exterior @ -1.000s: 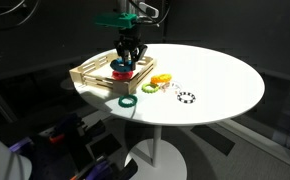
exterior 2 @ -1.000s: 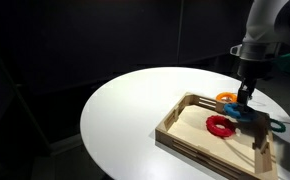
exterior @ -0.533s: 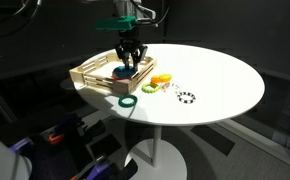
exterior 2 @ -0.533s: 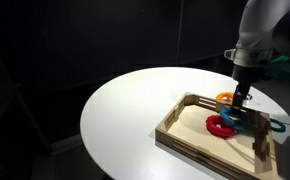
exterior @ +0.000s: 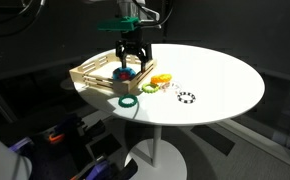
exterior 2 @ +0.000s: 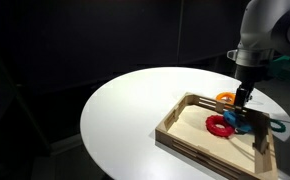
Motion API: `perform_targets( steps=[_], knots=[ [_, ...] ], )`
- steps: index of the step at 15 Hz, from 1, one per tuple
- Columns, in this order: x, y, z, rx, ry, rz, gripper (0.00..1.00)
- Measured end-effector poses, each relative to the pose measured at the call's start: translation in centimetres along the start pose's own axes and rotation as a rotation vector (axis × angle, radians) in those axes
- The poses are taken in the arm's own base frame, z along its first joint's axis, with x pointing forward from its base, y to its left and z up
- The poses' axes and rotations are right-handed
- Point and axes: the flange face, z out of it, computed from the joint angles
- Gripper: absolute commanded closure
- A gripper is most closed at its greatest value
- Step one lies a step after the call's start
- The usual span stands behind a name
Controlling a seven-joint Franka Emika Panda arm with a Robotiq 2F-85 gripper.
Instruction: Put the blue ring in the box
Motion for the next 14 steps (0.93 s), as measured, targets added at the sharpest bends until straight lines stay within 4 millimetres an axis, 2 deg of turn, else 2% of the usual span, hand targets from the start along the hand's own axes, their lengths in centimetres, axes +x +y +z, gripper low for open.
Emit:
perform_targets(
  steps=[4, 8, 14],
  knots=[
    [-0.7, 3.3, 0.3, 0.009, -0.026, 0.061, 0.00],
    [-1.4, 6.6, -0.3, 0.033, -0.012, 0.127, 0.00],
    [-2.6, 9.7, -3.2, 0.053, 0.052, 0.203, 0.00]
  ],
)
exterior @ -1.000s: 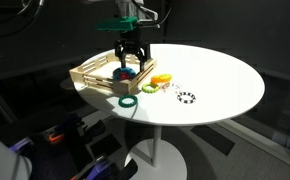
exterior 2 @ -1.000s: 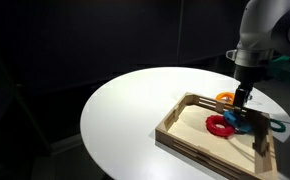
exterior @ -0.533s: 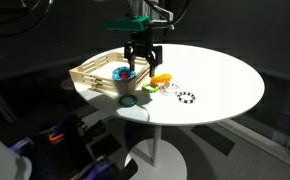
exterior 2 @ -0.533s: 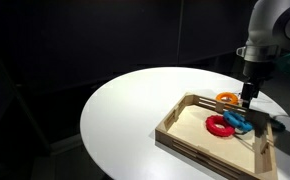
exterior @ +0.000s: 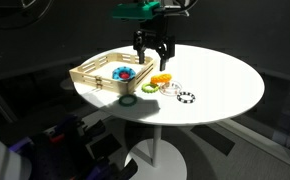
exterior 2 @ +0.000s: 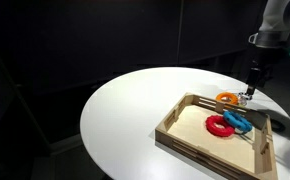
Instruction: Put the blue ring in the box
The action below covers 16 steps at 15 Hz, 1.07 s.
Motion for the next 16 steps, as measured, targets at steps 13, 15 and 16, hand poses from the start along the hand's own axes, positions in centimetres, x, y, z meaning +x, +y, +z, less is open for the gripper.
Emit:
perform_targets(
  steps=[13, 15, 16],
  knots=[
    [-3.9, 1.9, -11.9, -0.003, -0.043, 0.038, 0.00],
    [-4.5, 2.2, -13.7, -0.007, -0.056, 0.043, 0.00],
    [-4.7, 2.3, -14.6, -0.009, -0.059, 0.045, 0.00]
  ],
)
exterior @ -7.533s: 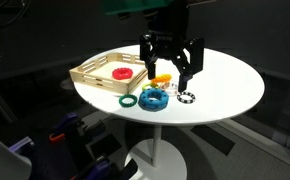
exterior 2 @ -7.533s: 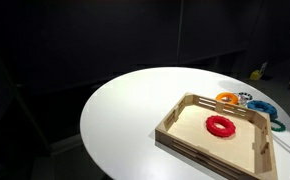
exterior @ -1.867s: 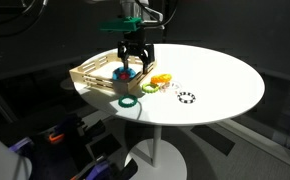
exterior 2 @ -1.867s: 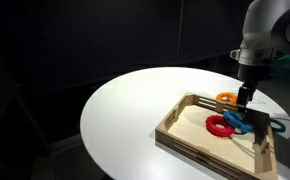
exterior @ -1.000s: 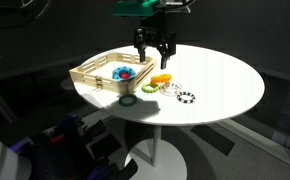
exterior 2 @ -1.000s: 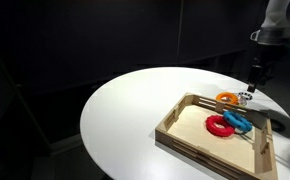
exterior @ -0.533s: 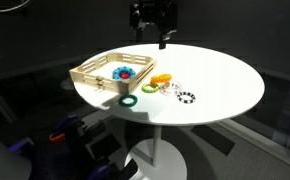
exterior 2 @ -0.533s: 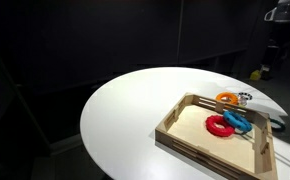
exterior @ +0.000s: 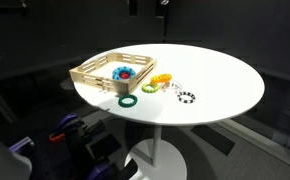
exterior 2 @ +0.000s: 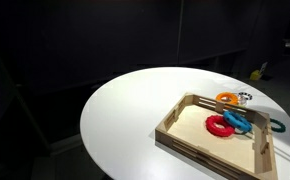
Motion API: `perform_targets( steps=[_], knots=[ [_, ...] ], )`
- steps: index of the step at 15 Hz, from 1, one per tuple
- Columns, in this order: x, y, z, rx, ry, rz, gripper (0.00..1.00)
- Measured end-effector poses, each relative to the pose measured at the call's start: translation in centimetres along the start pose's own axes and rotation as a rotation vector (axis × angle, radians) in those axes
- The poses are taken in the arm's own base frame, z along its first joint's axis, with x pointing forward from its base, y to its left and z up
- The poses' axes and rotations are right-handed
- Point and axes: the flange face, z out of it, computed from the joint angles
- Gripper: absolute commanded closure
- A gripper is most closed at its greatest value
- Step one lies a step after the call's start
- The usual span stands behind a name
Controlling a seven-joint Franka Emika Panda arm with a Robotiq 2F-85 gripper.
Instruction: Put the blue ring in the box
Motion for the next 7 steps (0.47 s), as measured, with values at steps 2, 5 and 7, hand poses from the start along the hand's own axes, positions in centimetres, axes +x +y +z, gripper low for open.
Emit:
perform_targets(
  steps=[2, 5, 7],
  knots=[
    [-0.5, 0.1, -1.6, -0.001, 0.002, 0.003, 0.00],
    [-0.9, 0.3, -3.4, -0.001, 0.013, 0.006, 0.00],
    [-1.0, 0.3, -3.8, -0.002, 0.021, 0.006, 0.00]
  ],
)
